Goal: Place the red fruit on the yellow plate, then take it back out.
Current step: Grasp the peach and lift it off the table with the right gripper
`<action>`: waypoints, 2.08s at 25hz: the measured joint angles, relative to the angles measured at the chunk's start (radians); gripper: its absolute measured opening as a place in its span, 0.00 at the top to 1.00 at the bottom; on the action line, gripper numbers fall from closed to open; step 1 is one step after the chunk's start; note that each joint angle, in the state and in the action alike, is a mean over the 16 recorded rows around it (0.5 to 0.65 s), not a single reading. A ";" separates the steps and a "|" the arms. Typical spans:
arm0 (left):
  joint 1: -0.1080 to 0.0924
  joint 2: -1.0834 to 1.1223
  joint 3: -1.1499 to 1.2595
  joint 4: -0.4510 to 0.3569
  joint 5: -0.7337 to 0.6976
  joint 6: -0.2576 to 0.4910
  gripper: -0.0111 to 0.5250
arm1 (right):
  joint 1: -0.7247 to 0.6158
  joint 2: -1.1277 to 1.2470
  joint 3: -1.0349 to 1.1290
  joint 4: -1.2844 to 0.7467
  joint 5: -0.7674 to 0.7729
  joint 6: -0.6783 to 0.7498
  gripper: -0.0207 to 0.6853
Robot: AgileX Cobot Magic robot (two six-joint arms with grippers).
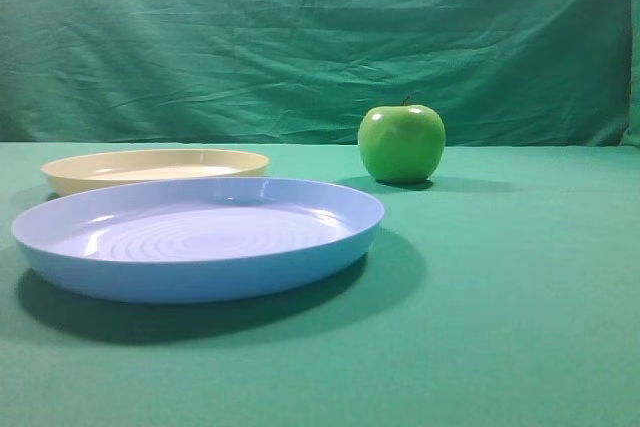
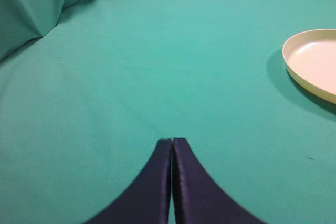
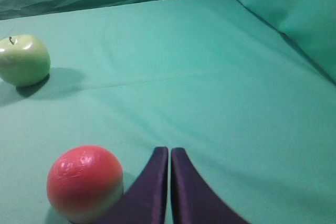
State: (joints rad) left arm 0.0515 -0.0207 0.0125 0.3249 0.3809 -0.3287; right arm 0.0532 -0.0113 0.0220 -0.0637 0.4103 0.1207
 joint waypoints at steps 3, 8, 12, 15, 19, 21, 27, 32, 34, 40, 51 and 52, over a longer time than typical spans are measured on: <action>0.000 0.000 0.000 0.000 0.000 0.000 0.98 | 0.000 0.000 0.000 0.000 0.000 0.000 0.97; 0.000 0.000 0.000 0.000 0.000 0.000 0.98 | 0.000 0.000 0.000 0.000 0.000 0.000 0.97; 0.000 0.000 0.000 0.000 0.000 0.000 0.98 | 0.000 0.000 0.000 0.000 0.000 0.000 0.97; 0.000 0.000 0.000 0.000 0.000 0.000 0.98 | 0.000 0.000 0.000 0.000 0.000 0.000 0.97; 0.000 0.000 0.000 0.000 0.000 0.000 0.98 | 0.000 0.000 0.000 0.000 0.000 0.000 0.97; 0.000 0.000 0.000 0.000 0.000 0.000 0.98 | 0.000 0.000 0.000 0.000 0.000 0.000 0.97; 0.000 0.000 0.000 0.000 0.000 0.000 0.98 | 0.000 0.000 0.000 0.000 -0.001 0.000 0.97; 0.000 0.000 0.000 0.000 0.000 0.000 0.98 | 0.000 0.000 0.002 0.001 -0.057 0.002 0.97; 0.000 0.000 0.000 0.000 0.000 0.000 0.98 | 0.000 0.000 0.002 0.001 -0.118 0.003 0.97; 0.000 0.000 0.000 0.000 0.000 0.000 0.98 | 0.000 0.000 -0.008 0.003 -0.326 0.025 0.97; 0.000 0.000 0.000 0.000 0.000 0.000 0.98 | 0.000 0.081 -0.201 0.015 -0.284 0.096 0.97; 0.000 0.000 0.000 0.000 0.000 0.000 0.98 | 0.000 0.103 -0.229 0.023 -0.236 0.092 0.97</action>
State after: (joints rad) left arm 0.0515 -0.0207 0.0125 0.3249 0.3809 -0.3287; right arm 0.0532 0.0913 -0.2074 -0.0406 0.1739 0.2127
